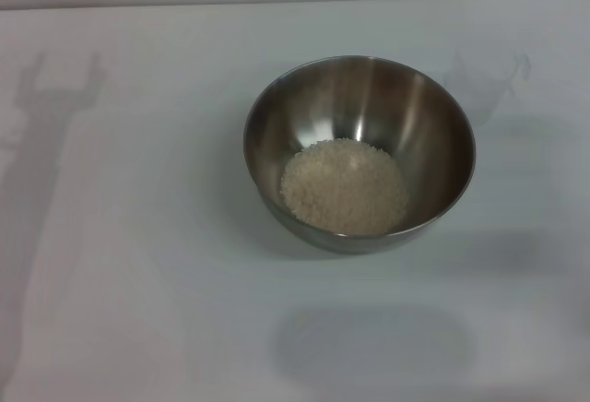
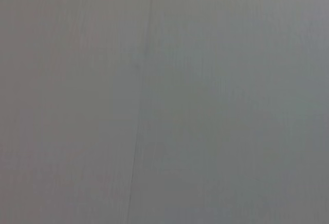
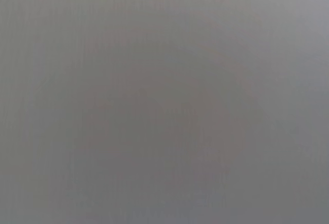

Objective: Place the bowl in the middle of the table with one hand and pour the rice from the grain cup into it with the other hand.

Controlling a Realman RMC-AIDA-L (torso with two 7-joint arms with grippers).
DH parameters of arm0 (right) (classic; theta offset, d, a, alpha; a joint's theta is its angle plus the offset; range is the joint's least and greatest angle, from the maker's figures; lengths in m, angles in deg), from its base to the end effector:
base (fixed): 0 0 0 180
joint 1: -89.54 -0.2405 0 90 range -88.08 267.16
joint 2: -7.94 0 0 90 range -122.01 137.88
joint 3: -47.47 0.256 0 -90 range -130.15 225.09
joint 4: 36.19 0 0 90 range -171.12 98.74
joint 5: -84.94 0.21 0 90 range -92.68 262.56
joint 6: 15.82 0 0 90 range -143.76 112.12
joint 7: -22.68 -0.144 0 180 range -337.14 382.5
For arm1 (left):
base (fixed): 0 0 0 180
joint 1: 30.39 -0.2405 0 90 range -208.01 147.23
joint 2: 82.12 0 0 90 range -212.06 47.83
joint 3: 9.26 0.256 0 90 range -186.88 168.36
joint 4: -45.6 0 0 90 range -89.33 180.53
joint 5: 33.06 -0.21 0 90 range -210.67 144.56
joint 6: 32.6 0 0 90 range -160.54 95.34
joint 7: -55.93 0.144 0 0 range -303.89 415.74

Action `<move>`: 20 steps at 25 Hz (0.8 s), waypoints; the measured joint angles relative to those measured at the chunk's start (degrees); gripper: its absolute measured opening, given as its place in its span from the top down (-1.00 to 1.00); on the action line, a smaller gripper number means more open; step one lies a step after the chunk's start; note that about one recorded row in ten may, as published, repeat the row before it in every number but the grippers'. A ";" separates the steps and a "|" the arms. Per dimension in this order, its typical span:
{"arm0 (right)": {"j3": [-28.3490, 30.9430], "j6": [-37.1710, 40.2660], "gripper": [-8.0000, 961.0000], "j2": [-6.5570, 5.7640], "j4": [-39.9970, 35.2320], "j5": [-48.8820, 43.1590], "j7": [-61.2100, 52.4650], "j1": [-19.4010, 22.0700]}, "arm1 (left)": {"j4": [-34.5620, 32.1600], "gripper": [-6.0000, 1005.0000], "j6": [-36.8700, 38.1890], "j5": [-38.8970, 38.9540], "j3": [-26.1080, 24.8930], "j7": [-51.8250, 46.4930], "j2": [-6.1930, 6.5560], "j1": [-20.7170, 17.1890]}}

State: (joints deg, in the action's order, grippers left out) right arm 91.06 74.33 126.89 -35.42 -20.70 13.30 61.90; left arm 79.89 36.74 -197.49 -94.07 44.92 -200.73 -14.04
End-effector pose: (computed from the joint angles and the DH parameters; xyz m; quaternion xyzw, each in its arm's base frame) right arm 0.3287 0.3179 0.0727 -0.5250 0.1332 0.3921 0.7435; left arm -0.2694 0.3462 0.0612 -0.6000 -0.1259 -0.4507 0.6489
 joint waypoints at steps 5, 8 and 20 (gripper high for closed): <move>-0.23 0.05 -0.32 0.09 1.31 -0.09 5.03 -0.48 | -0.15 -0.59 0.01 0.09 -0.09 -0.09 -0.04 0.35; -0.41 0.09 -0.32 0.09 1.86 -0.36 6.39 -0.95 | -0.57 -0.59 0.01 0.09 -0.10 -0.10 -0.04 0.64; -0.31 -0.16 -0.32 -0.01 2.40 -0.26 6.19 -2.21 | -1.22 -0.59 0.01 1.37 -0.09 -0.15 -0.04 0.95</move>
State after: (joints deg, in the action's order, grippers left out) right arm 90.75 74.17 126.87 -33.02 -20.96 19.48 59.69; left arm 78.67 36.75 -196.12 -94.16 44.77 -200.77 -13.09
